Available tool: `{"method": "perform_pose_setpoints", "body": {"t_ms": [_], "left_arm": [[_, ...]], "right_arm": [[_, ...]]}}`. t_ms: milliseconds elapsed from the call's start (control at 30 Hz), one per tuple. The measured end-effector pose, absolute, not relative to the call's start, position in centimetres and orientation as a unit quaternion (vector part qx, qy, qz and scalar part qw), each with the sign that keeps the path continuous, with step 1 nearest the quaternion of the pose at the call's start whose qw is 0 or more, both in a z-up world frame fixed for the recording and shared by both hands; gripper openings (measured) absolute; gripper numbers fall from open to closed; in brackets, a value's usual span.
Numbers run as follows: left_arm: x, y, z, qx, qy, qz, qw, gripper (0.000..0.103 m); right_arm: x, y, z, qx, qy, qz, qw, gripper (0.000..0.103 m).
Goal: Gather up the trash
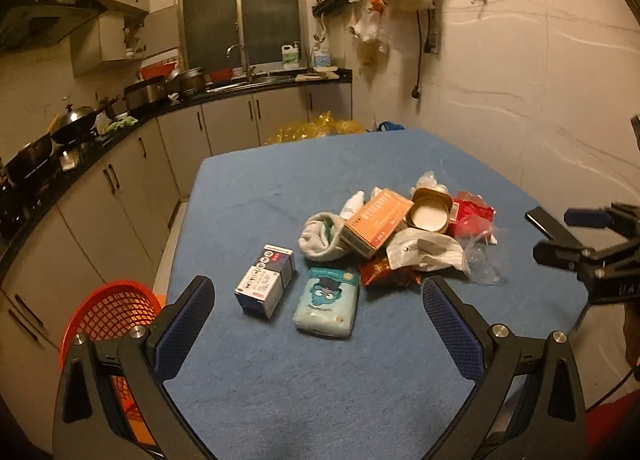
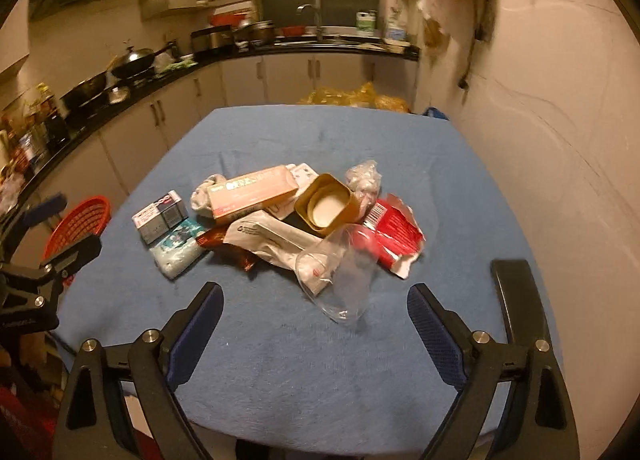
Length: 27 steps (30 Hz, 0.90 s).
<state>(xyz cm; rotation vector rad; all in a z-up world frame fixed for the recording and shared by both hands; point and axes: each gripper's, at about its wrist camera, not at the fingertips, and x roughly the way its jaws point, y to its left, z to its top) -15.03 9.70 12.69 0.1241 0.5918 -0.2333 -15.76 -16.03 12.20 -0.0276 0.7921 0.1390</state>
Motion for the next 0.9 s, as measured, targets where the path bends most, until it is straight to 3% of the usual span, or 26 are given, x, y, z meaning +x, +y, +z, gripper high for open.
{"method": "perform_pose_setpoints", "body": {"t_ms": [900], "left_arm": [[-16.0, 9.9, 13.4, 0.071, 0.277, -0.149, 0.947, 0.103]], "right_arm": [[-18.5, -15.3, 13.7, -0.029, 0.371, 0.03, 0.928, 0.093]]}}
